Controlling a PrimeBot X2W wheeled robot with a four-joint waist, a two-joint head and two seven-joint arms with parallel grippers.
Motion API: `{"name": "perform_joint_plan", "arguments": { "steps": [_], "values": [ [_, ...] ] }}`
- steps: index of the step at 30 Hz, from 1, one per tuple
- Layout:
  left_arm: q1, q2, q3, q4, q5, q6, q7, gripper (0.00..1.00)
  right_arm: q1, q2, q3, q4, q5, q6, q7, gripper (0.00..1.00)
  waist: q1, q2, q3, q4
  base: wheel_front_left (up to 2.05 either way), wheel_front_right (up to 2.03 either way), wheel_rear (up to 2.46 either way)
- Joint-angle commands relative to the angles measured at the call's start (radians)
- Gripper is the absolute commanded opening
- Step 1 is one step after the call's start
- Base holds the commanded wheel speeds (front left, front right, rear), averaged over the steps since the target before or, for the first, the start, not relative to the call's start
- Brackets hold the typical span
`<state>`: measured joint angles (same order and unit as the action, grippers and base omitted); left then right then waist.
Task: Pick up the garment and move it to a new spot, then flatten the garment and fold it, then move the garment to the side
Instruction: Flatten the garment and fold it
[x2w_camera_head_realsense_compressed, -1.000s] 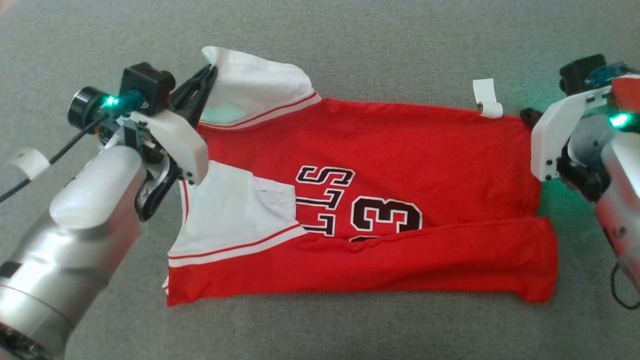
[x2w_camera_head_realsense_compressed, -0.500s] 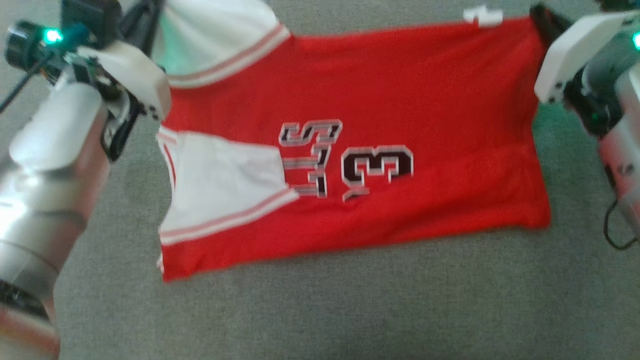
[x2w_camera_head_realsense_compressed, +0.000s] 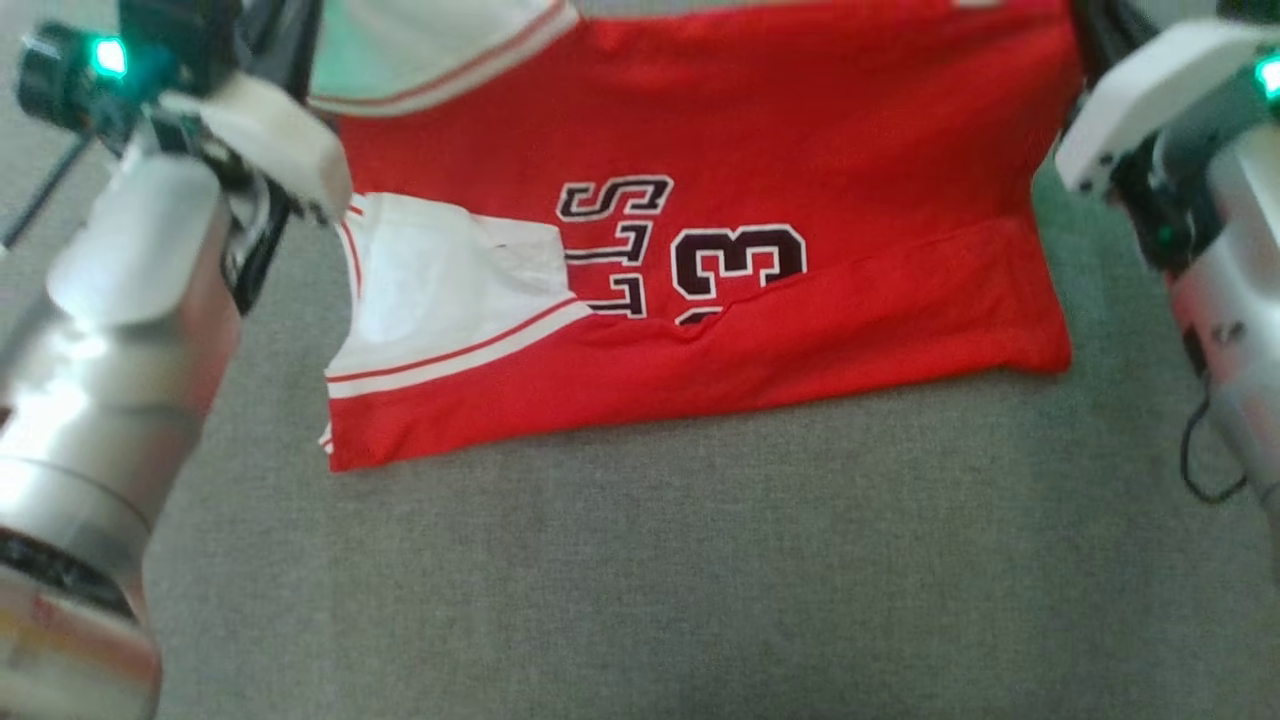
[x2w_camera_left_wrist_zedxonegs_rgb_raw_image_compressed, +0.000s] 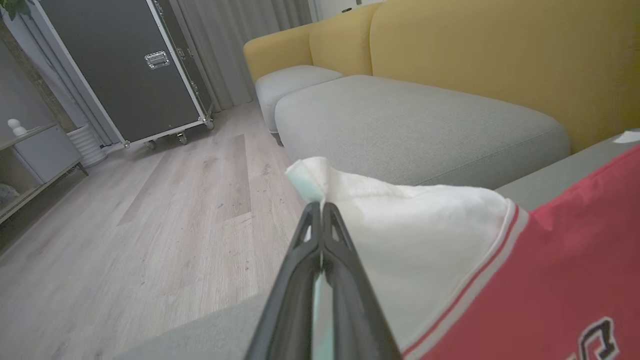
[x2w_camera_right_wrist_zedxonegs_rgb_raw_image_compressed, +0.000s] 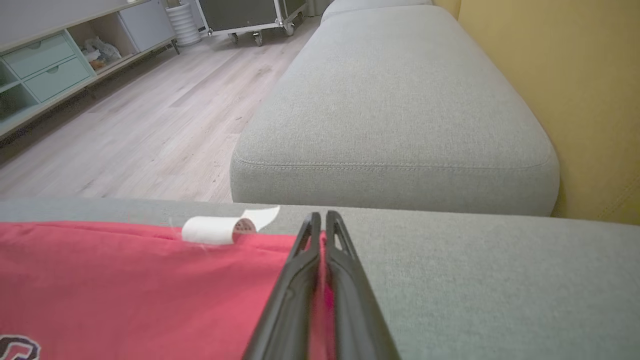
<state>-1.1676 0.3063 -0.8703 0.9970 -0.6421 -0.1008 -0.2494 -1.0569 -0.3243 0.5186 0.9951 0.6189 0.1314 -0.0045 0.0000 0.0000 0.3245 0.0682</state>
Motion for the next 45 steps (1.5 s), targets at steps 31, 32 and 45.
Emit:
{"name": "perform_joint_plan", "arguments": {
  "steps": [31, 32, 45],
  "values": [
    [0.474, 0.417, -0.281, -0.725, -0.256, 0.042, 0.429, 0.0, 0.383, -0.234, 0.308, -0.243, 0.315, -0.001, 0.367, 0.0, 0.0, 0.0, -0.221, 0.026, 0.0, 0.0, 0.0],
    [0.475, 0.416, -0.283, -0.728, -0.256, 0.046, 0.433, 0.0, 0.384, -0.234, 0.312, -0.24, 0.314, -0.001, 0.375, 0.0, 0.0, 0.0, -0.219, 0.025, 0.0, 0.0, 0.0],
    [0.459, 0.314, -0.157, -0.678, -0.209, 0.276, 0.189, 1.0, 0.329, -0.159, 0.173, -0.25, 0.348, -0.001, 0.148, 1.0, 0.0, 0.0, -0.265, 0.003, 0.0, 0.0, 0.0]
  ]
}}
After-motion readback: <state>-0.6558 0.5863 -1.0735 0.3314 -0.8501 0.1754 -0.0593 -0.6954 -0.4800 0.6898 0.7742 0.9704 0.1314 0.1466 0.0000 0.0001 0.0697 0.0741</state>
